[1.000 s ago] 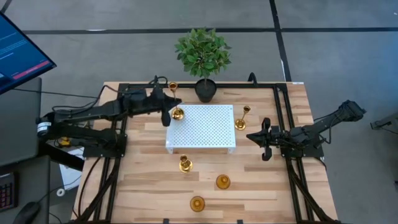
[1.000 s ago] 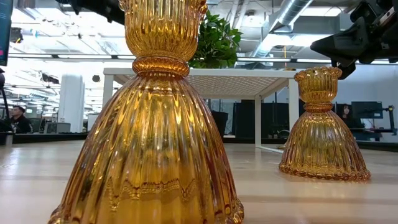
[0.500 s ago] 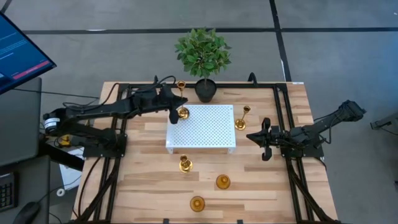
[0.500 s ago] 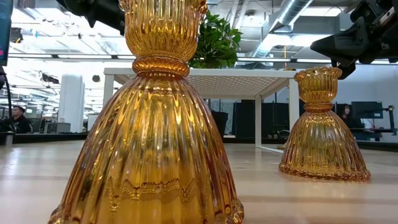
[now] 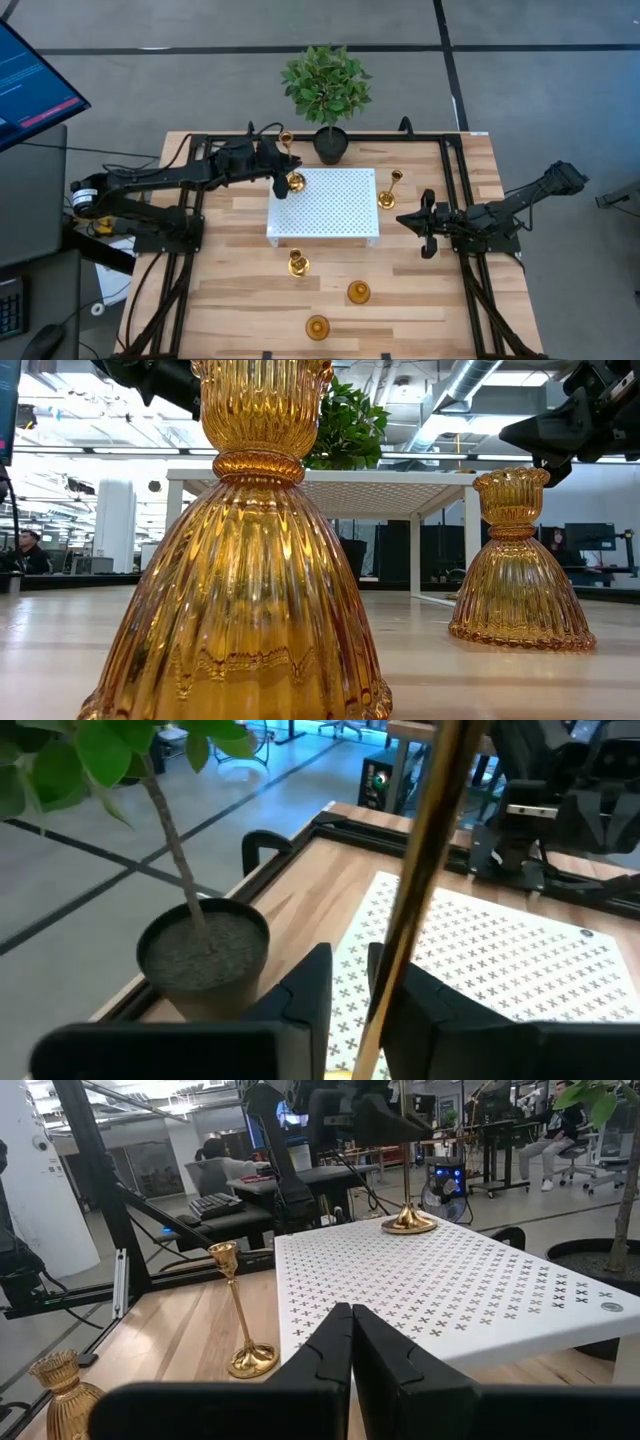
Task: Pick & Place candle stick holders
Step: Put the bottom left gold candle holder on the shelf, then put the top gold candle holder on the shelf
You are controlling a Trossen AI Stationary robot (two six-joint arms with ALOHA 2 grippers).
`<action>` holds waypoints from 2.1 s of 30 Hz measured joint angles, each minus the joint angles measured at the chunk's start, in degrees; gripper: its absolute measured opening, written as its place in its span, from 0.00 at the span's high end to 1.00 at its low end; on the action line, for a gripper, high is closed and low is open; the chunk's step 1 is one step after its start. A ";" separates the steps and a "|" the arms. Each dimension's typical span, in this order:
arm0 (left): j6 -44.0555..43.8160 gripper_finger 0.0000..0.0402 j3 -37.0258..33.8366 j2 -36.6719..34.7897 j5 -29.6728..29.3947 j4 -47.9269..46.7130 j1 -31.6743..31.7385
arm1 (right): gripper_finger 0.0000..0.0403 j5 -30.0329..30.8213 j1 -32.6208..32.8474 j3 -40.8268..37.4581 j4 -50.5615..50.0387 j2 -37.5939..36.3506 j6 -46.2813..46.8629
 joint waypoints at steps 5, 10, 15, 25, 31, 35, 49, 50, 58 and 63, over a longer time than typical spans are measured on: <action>0.02 0.76 0.00 -1.66 -0.03 0.02 0.00 | 1.00 -0.06 0.00 0.00 -0.02 -0.01 0.09; 0.25 0.68 0.00 -4.86 -0.11 -2.80 0.00 | 1.00 -0.08 0.00 0.00 -0.02 -0.02 0.09; 0.26 0.62 0.02 -9.12 -0.13 -8.57 -0.04 | 1.00 -0.10 0.00 0.00 -0.05 0.00 0.07; -3.82 0.59 0.02 -16.73 9.71 -17.68 -0.04 | 1.00 -0.10 0.00 0.00 -0.94 -0.02 0.09; -7.58 0.65 0.02 -18.95 18.69 -23.82 -0.07 | 1.00 -0.10 0.00 0.00 -0.93 -0.01 0.09; -6.92 0.75 -0.69 -19.06 28.31 -25.33 -2.12 | 1.00 -0.10 0.00 0.00 -0.94 0.00 0.07; 3.40 0.99 -5.66 -19.02 24.66 -16.01 -22.15 | 1.00 -0.02 0.00 0.00 -0.94 0.00 0.01; 3.38 0.99 -5.66 -19.02 22.91 -15.04 -23.61 | 1.00 0.33 0.00 0.00 -0.94 -0.01 -0.05; 3.38 0.98 -5.66 -18.71 14.22 -14.57 -31.85 | 1.00 11.56 0.00 0.00 -8.21 -0.02 3.16; 3.35 0.99 -5.68 -17.95 13.51 -14.84 -33.47 | 1.00 13.99 -0.04 -0.02 -16.09 0.00 9.80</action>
